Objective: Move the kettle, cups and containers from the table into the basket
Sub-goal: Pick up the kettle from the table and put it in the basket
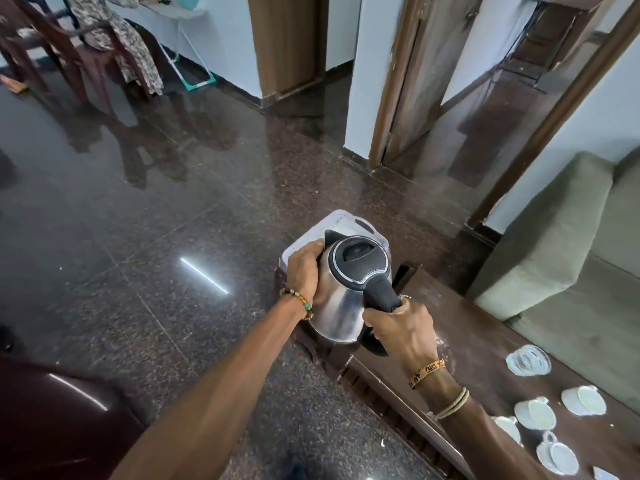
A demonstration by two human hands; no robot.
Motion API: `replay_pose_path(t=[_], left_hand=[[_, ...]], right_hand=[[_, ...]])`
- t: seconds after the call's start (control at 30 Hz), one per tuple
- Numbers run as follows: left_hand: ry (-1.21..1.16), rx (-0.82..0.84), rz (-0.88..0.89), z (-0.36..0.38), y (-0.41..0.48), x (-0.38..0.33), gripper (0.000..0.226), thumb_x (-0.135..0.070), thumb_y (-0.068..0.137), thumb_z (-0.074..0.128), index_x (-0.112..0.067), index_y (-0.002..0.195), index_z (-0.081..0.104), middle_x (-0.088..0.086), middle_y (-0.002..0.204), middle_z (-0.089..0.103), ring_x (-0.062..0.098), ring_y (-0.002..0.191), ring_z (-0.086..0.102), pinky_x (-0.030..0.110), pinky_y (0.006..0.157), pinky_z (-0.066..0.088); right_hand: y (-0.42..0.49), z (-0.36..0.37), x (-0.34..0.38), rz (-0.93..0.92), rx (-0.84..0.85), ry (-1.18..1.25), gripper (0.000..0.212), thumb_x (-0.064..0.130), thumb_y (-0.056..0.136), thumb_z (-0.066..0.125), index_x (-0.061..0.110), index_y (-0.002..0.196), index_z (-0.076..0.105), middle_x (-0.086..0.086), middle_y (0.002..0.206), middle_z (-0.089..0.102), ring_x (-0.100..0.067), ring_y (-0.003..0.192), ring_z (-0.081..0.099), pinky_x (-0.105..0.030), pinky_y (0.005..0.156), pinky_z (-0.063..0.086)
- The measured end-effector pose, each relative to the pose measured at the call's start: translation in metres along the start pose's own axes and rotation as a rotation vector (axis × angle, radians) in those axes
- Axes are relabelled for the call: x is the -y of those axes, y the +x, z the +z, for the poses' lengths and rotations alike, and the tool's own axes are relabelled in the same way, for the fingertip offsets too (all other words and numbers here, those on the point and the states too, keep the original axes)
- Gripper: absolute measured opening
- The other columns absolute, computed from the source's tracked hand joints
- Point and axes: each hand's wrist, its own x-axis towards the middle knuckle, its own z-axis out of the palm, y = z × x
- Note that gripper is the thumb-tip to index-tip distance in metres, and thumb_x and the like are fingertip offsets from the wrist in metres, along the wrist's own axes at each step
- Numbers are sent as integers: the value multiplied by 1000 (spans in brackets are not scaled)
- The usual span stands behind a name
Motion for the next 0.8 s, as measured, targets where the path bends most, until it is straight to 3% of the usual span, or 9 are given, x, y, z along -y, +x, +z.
replay_pose_path(t=[0.3,0.57,0.8], left_hand=[[-43,-77,-3,-30,61,-26,27,-21,87,53,-11,97,76,6,102,75,24,104,68,47,99,50],[-20,-75,-112,-26,140,2,30,-20,89,49,-7,102,74,12,106,73,30,108,66,49,101,48],[-91,-103,-186,-5,201,9,24,-17,86,53,-9,95,75,15,107,72,30,104,67,45,97,52]], right_hand=[[46,39,43,-50,25,15,29,36,53,65,9,53,54,-9,54,63,-20,48,50,-38,52,49],[122,75,38,-13,74,27,25,30,59,70,13,55,51,8,47,51,-11,42,42,-21,39,35],[189,83,43,18,102,0,30,43,51,63,16,57,52,8,48,53,-11,42,46,-22,40,37]])
